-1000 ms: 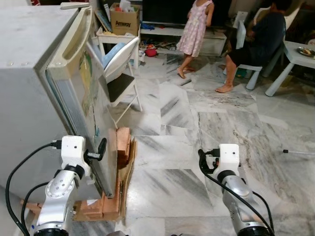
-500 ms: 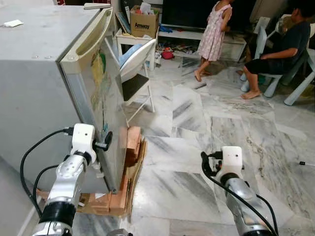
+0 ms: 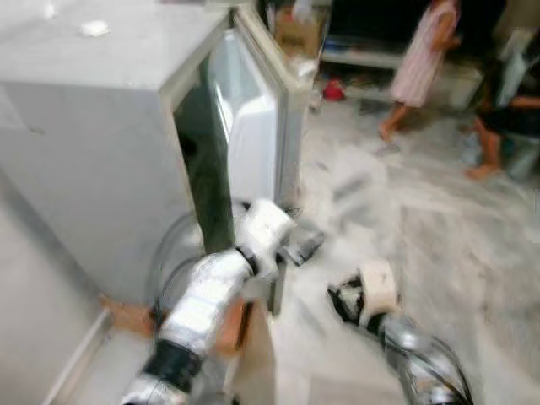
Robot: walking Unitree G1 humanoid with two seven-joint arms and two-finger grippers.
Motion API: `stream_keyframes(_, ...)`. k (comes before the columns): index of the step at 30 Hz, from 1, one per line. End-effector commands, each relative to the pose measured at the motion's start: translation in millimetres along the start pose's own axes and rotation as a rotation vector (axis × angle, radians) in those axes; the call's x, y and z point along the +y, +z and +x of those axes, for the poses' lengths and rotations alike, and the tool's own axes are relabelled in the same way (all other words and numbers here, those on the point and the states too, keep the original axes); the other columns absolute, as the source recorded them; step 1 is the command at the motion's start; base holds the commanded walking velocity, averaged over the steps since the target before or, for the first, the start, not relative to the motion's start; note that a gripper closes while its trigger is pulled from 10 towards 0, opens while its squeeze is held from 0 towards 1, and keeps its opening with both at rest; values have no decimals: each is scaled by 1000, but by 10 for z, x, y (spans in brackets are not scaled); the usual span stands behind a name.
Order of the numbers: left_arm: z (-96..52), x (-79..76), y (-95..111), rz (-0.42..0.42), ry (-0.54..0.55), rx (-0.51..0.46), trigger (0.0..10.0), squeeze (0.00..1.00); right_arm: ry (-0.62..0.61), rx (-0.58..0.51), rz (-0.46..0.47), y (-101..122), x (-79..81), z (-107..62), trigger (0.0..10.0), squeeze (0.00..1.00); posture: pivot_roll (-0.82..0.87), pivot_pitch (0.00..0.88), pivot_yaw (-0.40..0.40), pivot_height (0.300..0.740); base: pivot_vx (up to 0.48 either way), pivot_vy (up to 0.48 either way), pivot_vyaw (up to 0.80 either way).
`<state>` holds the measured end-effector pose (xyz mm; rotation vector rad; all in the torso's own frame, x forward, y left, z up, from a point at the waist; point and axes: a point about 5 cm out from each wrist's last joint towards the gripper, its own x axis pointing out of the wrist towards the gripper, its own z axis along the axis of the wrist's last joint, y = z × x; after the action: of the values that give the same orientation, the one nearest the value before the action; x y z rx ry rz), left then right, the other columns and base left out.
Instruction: Restocking fridge
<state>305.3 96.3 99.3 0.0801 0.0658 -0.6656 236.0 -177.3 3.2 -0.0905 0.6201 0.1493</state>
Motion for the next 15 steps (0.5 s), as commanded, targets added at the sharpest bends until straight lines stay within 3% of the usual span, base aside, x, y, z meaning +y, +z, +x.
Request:
stream_keyframes(1,-63,108,-34,-1,47,25,10000,0,-23,4,1,22,-66,-6,10000,0,6,0,-43,740,0,0,0)
stream_keyframes(8,-374,397,-179,-4,191,60,10000,0,-29,-25,-4,60,-56,10,10000,0,20,0,-39,740,0,0,0)
stream_keyframes(12,-475,420,-236,-17,235,64,10000,0,-44,-70,11,134,-67,13,10000,0,30,0,-38,740,0,0,0)
stream_keyframes(15,-556,397,-263,-36,262,67,10000,0,-51,-113,32,210,-62,12,10000,0,38,0,-36,740,270,-342,0)
